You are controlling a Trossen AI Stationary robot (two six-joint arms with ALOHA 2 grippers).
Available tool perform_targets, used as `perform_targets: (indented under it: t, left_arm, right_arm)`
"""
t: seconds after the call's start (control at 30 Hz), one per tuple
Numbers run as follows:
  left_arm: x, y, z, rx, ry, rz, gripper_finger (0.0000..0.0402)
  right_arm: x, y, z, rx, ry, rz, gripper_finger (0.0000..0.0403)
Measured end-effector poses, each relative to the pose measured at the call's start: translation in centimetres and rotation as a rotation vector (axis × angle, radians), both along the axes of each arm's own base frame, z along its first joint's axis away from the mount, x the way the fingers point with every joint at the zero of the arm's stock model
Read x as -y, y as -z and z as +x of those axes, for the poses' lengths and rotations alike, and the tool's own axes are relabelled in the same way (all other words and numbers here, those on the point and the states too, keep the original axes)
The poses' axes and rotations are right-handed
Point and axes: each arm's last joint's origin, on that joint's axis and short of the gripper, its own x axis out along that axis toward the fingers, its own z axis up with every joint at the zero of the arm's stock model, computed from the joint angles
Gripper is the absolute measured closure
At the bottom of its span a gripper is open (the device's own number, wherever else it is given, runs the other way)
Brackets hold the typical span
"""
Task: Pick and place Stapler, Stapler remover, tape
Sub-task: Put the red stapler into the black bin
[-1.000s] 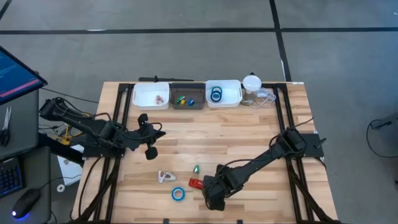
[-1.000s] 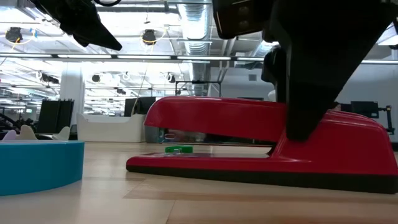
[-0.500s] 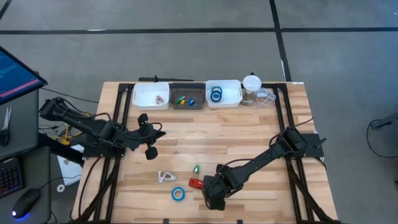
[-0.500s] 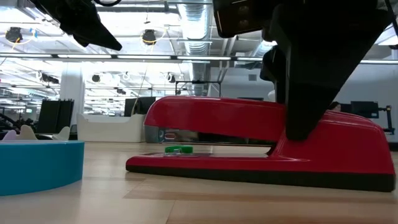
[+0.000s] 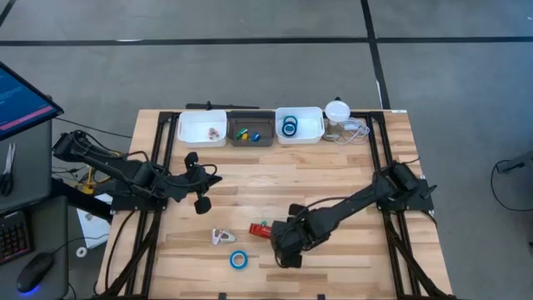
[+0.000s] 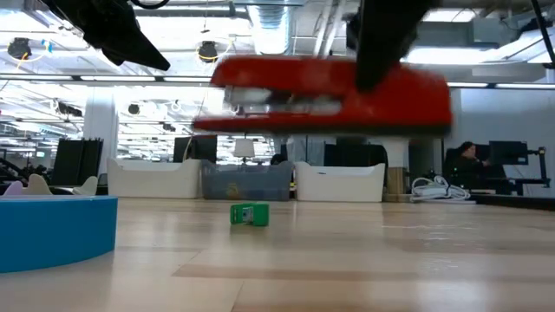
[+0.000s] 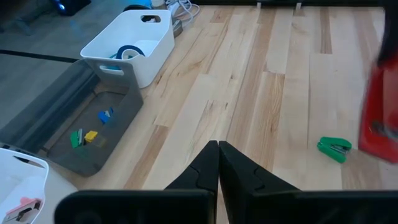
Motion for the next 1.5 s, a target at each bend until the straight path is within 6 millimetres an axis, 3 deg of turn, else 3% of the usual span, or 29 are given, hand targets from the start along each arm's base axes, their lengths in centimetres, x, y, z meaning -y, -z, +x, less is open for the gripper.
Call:
perform_targets:
  t: [0.37,0.77,1.0,1.13,1.27,1.4,1.5]
  left_arm:
    - [0.0,0.0,0.0,0.000,0.000,0.001,0.0399]
    - [0.0,0.0,0.0,0.000,0.000,0.003,0.0399]
    - [0.0,0.0,0.0,0.000,-0.001,0.002,0.0399]
    - [0.0,0.0,0.0,0.001,-0.001,0.001,0.0399]
    - [0.0,0.0,0.0,0.001,-0.001,0.001,0.0399]
    - [0.0,0.0,0.0,0.000,-0.002,0.002,0.0399]
    - [0.0,0.0,0.0,-0.004,-0.002,0.003,0.0399]
  right_arm:
    - [7.6,-6.3,-0.3,0.170,0.125,-0.234,0.0236]
    - [18.7,-8.3,3.4,0.331,0.080,-0.445,0.0236]
    - [27.0,-8.7,3.1,0.338,0.103,-0.465,0.0236]
    - [30.3,-7.6,3.5,0.373,0.118,-0.425,0.0236]
    - [32.4,-5.1,4.6,0.383,0.078,-0.325,0.0236]
    - [33.3,-1.8,6.0,0.318,0.039,-0.347,0.0236]
    - [34.1,-0.6,7.0,0.301,0.021,-0.356,0.0236]
